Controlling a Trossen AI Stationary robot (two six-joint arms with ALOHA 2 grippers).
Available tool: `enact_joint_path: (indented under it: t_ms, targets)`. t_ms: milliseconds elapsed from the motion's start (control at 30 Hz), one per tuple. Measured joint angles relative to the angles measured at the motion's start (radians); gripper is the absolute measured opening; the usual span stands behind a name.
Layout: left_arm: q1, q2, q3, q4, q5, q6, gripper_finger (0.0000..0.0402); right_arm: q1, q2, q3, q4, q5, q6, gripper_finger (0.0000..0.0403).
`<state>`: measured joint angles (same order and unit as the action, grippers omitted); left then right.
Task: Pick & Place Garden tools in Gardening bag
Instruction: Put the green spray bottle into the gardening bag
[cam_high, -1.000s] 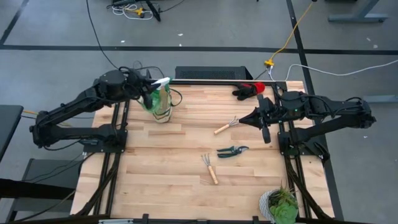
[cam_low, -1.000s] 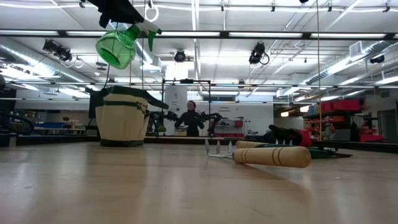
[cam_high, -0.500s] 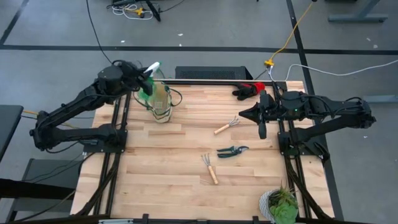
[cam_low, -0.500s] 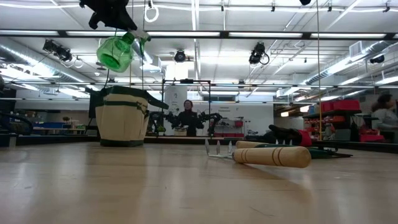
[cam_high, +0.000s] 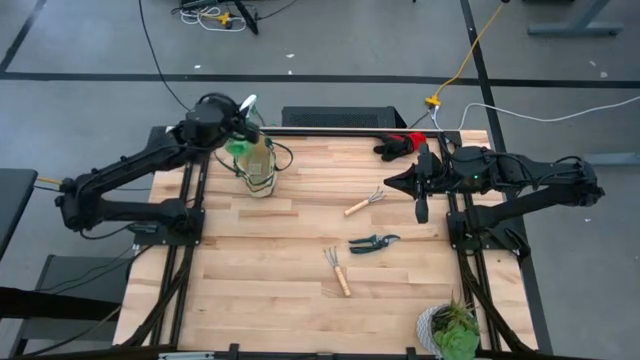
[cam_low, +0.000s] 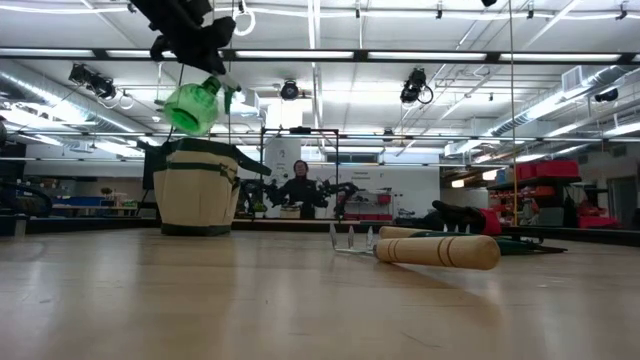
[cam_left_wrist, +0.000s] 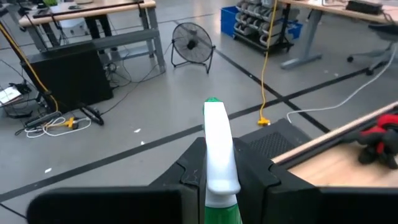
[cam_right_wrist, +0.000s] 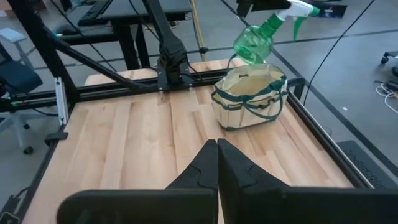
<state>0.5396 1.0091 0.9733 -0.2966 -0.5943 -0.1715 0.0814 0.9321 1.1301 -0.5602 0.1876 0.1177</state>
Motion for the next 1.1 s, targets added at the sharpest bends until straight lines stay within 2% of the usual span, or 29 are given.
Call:
enact_joint_path:
  t_ms: [233, 433, 633, 1100]
  targets:
    - [0.0, 0.08, 0.0, 0.022, -0.082, -0.026, 0.0058, 0.0, 0.0, 0.0, 0.0, 0.032, 0.002, 0.0]
    - [0.003, 0.147, 0.0, 0.021, -0.102, -0.06, 0.0058, 0.0, 0.0, 0.0, 0.0, 0.032, 0.005, 0.0]
    - [0.003, 0.211, 0.0, 0.024, -0.194, -0.126, 0.0058, 0.0, 0.0, 0.0, 0.0, 0.032, 0.005, 0.0]
    - [0.002, 0.281, 0.001, 0.034, -0.251, -0.207, 0.0058, 0.0, 0.0, 0.0, 0.001, 0.032, 0.005, 0.0]
